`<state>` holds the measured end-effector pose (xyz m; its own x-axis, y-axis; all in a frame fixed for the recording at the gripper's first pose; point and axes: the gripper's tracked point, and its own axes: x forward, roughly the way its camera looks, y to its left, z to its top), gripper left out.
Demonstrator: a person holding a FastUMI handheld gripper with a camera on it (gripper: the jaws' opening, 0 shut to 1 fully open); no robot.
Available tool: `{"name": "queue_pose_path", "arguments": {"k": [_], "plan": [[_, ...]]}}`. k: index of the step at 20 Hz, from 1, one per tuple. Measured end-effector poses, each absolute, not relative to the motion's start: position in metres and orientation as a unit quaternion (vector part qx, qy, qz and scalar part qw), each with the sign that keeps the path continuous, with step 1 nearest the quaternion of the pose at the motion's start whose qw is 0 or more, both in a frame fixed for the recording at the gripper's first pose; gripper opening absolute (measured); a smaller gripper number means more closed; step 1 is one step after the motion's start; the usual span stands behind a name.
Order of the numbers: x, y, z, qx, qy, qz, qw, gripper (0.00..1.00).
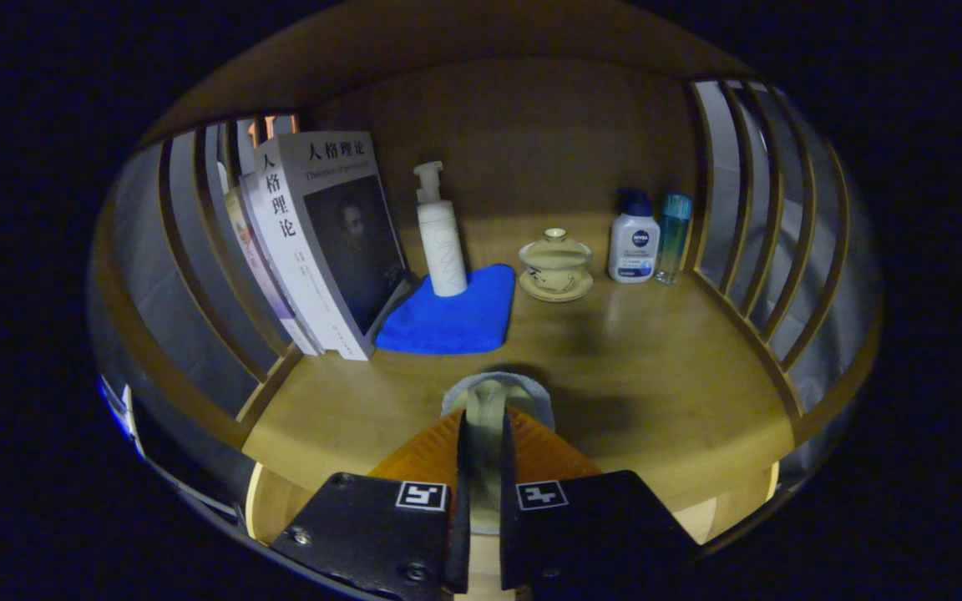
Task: Pull open the drawer, take out the items inside it, and place them on the countertop above the cabinet.
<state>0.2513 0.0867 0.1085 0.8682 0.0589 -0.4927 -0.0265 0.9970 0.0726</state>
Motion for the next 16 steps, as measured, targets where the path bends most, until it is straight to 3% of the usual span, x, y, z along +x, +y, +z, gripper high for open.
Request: {"name": "queue_pose_path", "arguments": {"k": [4, 13, 16], "plan": [[0.256, 0.087, 0.101, 0.051, 0.258, 0.032, 0.964, 0.2], [0.252, 0.097, 0.106, -0.019, 0.224, 0.038, 0.974, 0.73], [0.248, 0.101, 0.116, -0.038, 0.2, 0.037, 0.978, 0.76]]}}
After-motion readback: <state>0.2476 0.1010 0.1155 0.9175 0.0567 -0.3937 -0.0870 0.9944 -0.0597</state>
